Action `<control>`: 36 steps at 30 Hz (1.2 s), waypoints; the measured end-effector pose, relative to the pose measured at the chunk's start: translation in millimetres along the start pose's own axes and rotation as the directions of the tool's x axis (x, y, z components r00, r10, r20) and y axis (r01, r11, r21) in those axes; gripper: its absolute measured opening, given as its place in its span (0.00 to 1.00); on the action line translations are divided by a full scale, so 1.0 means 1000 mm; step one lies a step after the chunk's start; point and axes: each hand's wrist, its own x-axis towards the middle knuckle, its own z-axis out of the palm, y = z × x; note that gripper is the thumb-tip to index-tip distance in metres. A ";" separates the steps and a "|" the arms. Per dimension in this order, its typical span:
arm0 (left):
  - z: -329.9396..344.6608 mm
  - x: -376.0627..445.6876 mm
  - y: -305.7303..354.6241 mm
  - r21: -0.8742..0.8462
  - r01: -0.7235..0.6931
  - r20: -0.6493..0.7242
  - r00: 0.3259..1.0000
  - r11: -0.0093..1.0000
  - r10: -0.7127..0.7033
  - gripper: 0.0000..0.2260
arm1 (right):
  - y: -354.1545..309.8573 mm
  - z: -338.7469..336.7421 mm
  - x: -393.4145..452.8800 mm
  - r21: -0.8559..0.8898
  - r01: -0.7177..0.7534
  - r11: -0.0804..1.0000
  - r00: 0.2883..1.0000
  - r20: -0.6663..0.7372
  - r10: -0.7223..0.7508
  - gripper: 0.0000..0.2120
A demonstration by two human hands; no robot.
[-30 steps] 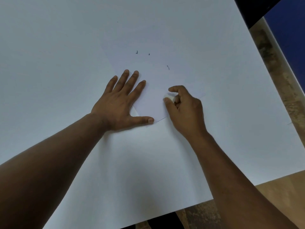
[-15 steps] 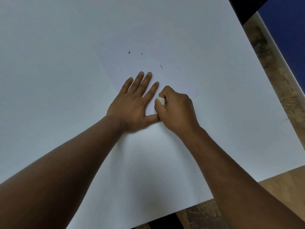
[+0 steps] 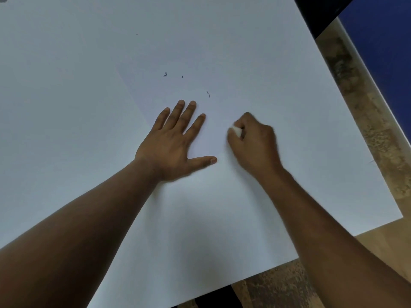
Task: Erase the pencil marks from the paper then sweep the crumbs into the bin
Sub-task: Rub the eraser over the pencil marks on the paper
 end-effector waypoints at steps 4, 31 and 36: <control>0.001 -0.001 -0.001 0.001 -0.006 -0.011 1.000 1.000 0.006 0.47 | -0.019 0.017 -0.014 -0.089 0.176 0.980 0.980 0.108 -0.167 0.06; -0.035 0.065 0.072 -0.696 0.149 -0.112 0.944 0.702 -0.311 0.14 | 0.015 -0.010 0.021 0.656 -0.377 0.654 0.926 0.278 0.255 0.07; -0.035 0.074 0.074 -0.789 0.259 -0.015 0.899 0.558 -0.438 0.13 | 0.018 -0.005 0.021 0.655 -0.368 0.660 0.930 0.261 0.259 0.08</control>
